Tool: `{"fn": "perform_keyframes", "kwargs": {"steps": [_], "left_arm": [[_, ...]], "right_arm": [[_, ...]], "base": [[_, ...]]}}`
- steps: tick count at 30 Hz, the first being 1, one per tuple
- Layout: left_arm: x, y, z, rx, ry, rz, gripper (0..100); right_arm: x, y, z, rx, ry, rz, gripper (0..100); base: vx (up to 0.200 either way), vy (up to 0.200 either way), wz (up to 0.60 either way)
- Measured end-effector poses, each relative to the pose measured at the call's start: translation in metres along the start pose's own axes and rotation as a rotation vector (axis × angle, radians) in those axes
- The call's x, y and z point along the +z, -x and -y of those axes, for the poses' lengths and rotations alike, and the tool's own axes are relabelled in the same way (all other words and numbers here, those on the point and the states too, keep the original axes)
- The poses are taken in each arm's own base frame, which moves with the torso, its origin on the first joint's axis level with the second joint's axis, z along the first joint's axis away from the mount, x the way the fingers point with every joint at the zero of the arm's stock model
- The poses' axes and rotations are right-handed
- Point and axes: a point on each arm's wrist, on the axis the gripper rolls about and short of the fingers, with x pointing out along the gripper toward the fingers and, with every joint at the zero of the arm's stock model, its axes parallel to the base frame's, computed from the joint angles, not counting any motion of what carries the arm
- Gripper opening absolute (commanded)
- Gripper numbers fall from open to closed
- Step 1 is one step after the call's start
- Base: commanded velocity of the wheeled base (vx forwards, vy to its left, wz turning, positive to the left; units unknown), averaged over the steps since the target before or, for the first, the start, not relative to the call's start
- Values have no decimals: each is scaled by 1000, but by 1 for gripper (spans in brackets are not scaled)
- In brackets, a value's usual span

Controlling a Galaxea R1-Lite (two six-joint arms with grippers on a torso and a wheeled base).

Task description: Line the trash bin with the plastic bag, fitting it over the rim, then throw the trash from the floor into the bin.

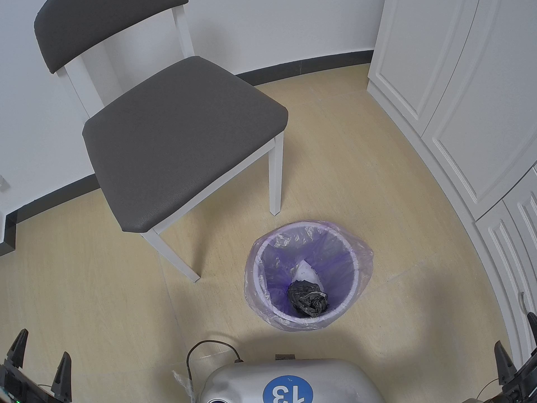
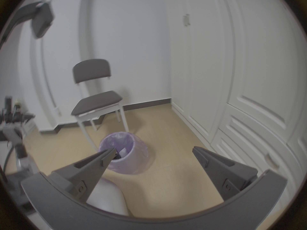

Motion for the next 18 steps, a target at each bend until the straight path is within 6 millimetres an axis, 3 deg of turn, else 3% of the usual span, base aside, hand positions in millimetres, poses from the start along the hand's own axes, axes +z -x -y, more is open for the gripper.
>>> {"fn": "perform_keyframes", "kwargs": {"steps": [4, 12, 18], "left_arm": [[0, 0, 0, 12, 19, 0, 100], [0, 0, -1, 36, 44, -1, 100], [0, 0, -1, 42, 43, -1, 100]], "right_arm": [[0, 0, 1, -32, 20, -4, 100], [0, 1, 6, -287, -77, -4, 100], [-2, 0, 4, -197, -27, -15, 100]], "base": [[0, 0, 0], [0, 0, 0], [0, 0, 0]]}}
